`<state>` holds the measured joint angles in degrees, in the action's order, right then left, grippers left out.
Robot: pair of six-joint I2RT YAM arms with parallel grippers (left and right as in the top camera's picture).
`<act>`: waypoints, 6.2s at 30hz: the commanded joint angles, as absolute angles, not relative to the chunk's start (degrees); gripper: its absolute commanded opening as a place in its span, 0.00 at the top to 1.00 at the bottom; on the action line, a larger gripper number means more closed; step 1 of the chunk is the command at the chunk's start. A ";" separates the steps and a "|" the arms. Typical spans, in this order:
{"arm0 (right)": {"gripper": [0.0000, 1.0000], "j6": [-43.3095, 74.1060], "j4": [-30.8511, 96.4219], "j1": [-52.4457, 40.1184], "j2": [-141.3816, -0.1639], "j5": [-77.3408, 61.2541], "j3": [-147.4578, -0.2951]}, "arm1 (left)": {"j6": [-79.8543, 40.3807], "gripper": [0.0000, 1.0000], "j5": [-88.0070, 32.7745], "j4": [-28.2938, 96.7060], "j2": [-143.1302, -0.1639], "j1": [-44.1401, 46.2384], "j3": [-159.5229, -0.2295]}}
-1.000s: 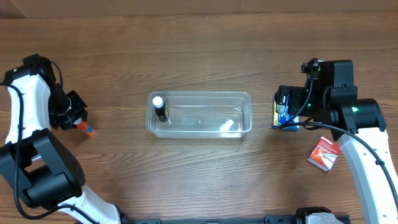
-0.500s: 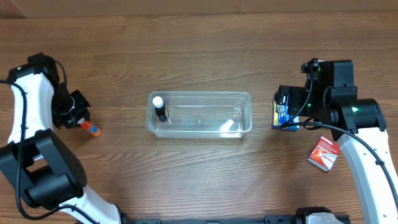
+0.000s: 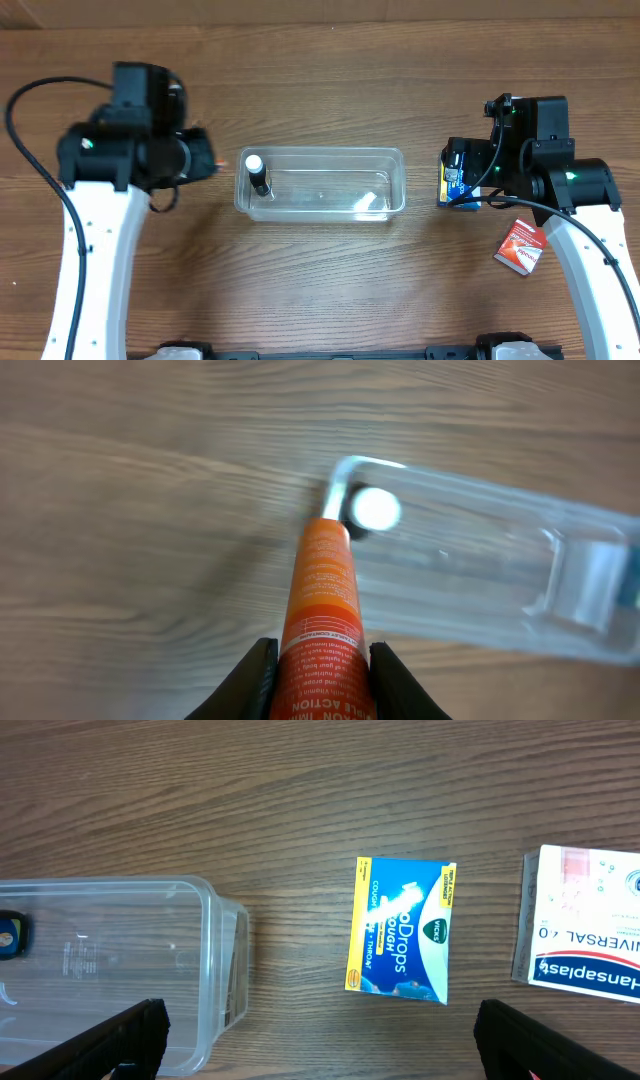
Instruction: Pack container
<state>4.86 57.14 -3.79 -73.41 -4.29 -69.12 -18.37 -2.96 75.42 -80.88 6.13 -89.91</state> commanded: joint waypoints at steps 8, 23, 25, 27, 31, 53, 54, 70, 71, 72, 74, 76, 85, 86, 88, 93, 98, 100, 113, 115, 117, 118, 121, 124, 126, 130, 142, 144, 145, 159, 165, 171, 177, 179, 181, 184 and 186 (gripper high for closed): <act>0.00 4.69 56.97 -4.01 -72.95 -4.43 -70.85 | -23.88 0.96 1.06 69.41 -87.57 15.79 -81.73; 0.00 4.69 56.95 -4.01 -72.95 -4.40 -70.85 | -24.01 0.96 1.02 62.28 -98.56 15.79 -76.93; 0.00 4.69 56.95 -4.01 -72.95 -4.40 -70.85 | -24.01 0.94 0.95 62.11 -100.03 15.79 -76.93; 0.00 4.69 56.95 -4.01 -72.95 -4.40 -70.85 | -24.01 0.90 0.69 62.26 -100.79 15.79 -76.93; 0.00 4.69 56.93 -4.01 -72.95 -4.40 -70.85 | -24.01 0.64 0.43 62.30 -101.14 15.79 -76.93; 0.00 4.69 56.95 -4.01 -72.95 -4.40 -70.85 | -21.21 0.07 2.61 70.85 -101.12 15.77 -93.47; 0.00 4.69 56.95 -4.01 -72.95 -4.40 -70.85 | -21.37 0.00 4.51 72.14 -101.12 15.77 -95.11; 0.00 8.56 57.41 -1.80 -73.12 6.13 -75.79 | -21.89 0.00 9.56 77.03 -91.26 6.94 -106.19; 0.00 8.56 57.39 -1.15 -73.41 6.17 -76.88 | -21.96 0.00 9.34 76.55 -90.00 5.43 -106.19; 0.00 8.58 57.41 -0.34 -74.00 5.98 -77.91 | -22.37 0.00 9.10 76.09 -88.90 3.81 -106.17; 0.00 8.27 57.39 0.56 -75.55 4.43 -78.41 | -22.72 0.00 8.14 75.22 -87.20 0.36 -106.19; 0.00 6.83 57.87 0.78 -77.93 2.90 -78.39 | -22.61 0.00 5.78 75.18 -86.39 -3.09 -106.17; 0.00 5.93 58.59 0.78 -95.85 2.92 -78.32 | -20.05 0.00 0.25 76.01 -86.59 -10.68 -102.41; 0.00 5.96 58.57 0.78 -97.43 2.92 -78.32 | -19.62 0.00 0.47 76.03 -86.59 -10.76 -102.02; 0.00 5.96 58.04 0.78 -100.82 2.81 -78.04 | -19.44 0.00 0.56 75.83 -86.59 -10.74 -101.32; 0.00 4.54 57.71 0.71 -107.50 -0.21 -77.84 | -19.44 0.00 0.56 74.52 -86.59 -10.74 -100.03; 0.00 4.49 56.97 0.67 -110.54 -0.27 -77.84 | -19.44 0.00 0.56 74.48 -86.61 -10.74 -99.57; 0.00 4.49 56.31 0.67 -111.37 -0.27 -77.47 | -19.44 0.00 0.56 74.50 -86.61 -10.74 -99.57; 0.01 4.71 54.72 0.67 -115.85 -0.32 -76.09 | -19.27 0.00 0.56 74.74 -86.61 -10.74 -99.57; 0.09 4.71 54.76 0.67 -115.85 -0.32 -76.09 | -19.27 0.00 0.56 74.76 -86.61 -10.74 -99.57; 0.20 4.71 54.74 0.67 -115.85 -0.32 -76.09 | -19.27 0.00 0.54 74.76 -86.61 -10.74 -99.57; 0.22 4.71 54.78 0.67 -115.85 -0.32 -76.14 | -19.27 0.00 0.54 74.76 -86.61 -10.74 -99.57; 0.30 4.71 55.02 0.67 -115.77 -0.34 -76.29 | -19.27 0.00 0.56 74.78 -86.61 -10.74 -99.57; 0.33 5.06 56.42 0.60 -115.28 -0.36 -77.62 | -19.27 0.00 0.56 74.76 -86.61 -10.74 -99.57; 0.33 5.98 57.67 0.56 -114.48 -0.36 -78.87 | -19.27 0.00 0.56 74.76 -86.61 -10.74 -99.57; 0.33 6.02 60.95 -0.32 -110.45 -0.34 -82.46 | -19.25 0.00 0.58 74.74 -86.61 -10.74 -99.57; 0.33 12.58 64.23 -16.08 -89.19 -0.14 -89.69 | -19.27 0.00 0.56 74.78 -86.61 -10.74 -99.57; 0.33 16.14 64.18 -20.08 -87.72 -0.12 -89.69 | -19.27 0.00 0.56 74.78 -86.61 -10.74 -99.57; 0.32 17.17 64.18 -22.11 -87.55 -0.12 -89.69 | -19.27 0.00 0.56 74.78 -86.61 -10.74 -99.57; 0.28 27.07 60.49 -31.81 -98.15 1.19 -84.09 | -19.27 0.00 0.56 75.16 -86.61 -10.74 -99.57; 0.28 27.03 59.22 -31.81 -104.42 1.21 -83.83 | -19.27 0.00 0.58 75.16 -86.61 -10.74 -99.57; 0.28 26.59 57.25 -31.75 -107.02 1.52 -83.83 | -19.25 0.00 0.60 75.16 -86.61 -10.74 -99.57; 0.25 26.61 57.23 -31.75 -107.02 3.55 -83.83 | -19.25 0.00 0.60 75.18 -86.61 -10.74 -99.57; 0.25 26.63 57.80 -31.77 -107.02 3.51 -83.83 | -19.25 0.00 0.60 75.18 -86.61 -10.74 -99.57; 0.25 26.63 58.43 -31.77 -107.02 3.51 -83.83 | -19.25 0.00 0.60 75.18 -86.61 -10.74 -99.57; 0.25 26.65 59.79 -31.77 -107.02 3.33 -83.83 | -19.25 0.00 0.60 75.18 -86.61 -10.74 -99.57; 0.25 26.68 60.60 -31.77 -107.02 3.29 -83.83 | -19.25 0.00 0.60 75.18 -86.61 -10.74 -99.57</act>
